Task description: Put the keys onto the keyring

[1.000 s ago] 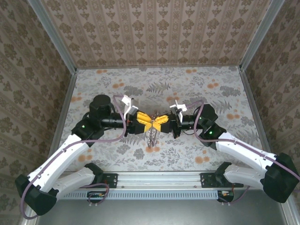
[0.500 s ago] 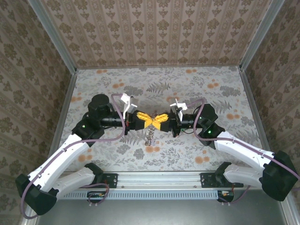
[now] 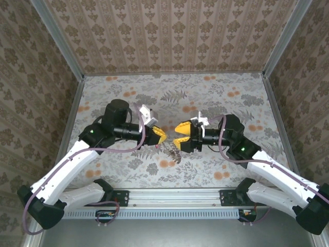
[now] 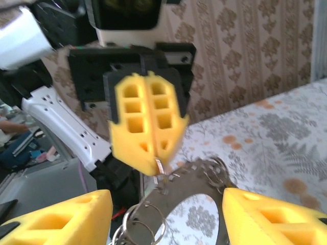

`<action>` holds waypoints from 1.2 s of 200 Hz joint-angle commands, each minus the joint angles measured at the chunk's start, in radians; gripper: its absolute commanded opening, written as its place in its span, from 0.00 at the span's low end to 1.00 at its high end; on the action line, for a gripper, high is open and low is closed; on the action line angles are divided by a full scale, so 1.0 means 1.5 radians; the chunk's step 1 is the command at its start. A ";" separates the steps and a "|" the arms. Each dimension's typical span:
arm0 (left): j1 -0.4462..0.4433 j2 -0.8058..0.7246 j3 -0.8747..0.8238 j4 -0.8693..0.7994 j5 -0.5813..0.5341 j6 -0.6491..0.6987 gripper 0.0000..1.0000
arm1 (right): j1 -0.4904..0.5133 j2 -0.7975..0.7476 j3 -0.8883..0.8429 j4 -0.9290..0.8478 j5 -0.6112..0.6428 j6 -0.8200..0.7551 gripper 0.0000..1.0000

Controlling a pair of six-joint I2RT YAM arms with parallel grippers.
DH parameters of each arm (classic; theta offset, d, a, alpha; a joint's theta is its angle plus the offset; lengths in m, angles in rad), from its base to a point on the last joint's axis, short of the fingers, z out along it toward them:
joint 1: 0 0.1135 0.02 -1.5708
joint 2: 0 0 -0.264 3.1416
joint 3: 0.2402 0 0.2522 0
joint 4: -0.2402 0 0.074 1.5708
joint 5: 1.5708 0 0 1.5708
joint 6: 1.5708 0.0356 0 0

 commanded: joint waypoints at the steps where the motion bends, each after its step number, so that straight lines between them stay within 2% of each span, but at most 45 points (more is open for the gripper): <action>1: -0.017 0.020 0.059 -0.125 -0.008 0.100 0.00 | -0.004 0.012 0.027 -0.089 0.012 -0.054 0.58; 34: -0.031 0.066 0.119 -0.212 -0.012 0.152 0.00 | -0.003 0.026 0.032 -0.086 -0.044 -0.072 0.54; 67: -0.044 0.098 0.140 -0.237 -0.011 0.169 0.00 | -0.003 0.028 0.028 -0.068 -0.058 -0.067 0.50; 112: -0.051 0.113 0.145 -0.220 -0.008 0.166 0.00 | 0.004 0.047 0.026 -0.039 -0.106 -0.057 0.46; 159: -0.056 0.118 0.146 -0.213 -0.006 0.164 0.00 | 0.010 0.061 0.026 -0.044 -0.114 -0.061 0.41; 197: -0.062 0.118 0.145 -0.211 -0.005 0.163 0.00 | 0.016 0.071 0.029 -0.026 -0.119 -0.055 0.29; 229: -0.062 0.112 0.139 -0.197 -0.003 0.158 0.00 | 0.020 0.079 0.037 -0.030 -0.124 -0.058 0.27; 240: -0.062 0.112 0.137 -0.190 -0.002 0.156 0.00 | 0.021 0.079 0.038 -0.030 -0.127 -0.059 0.23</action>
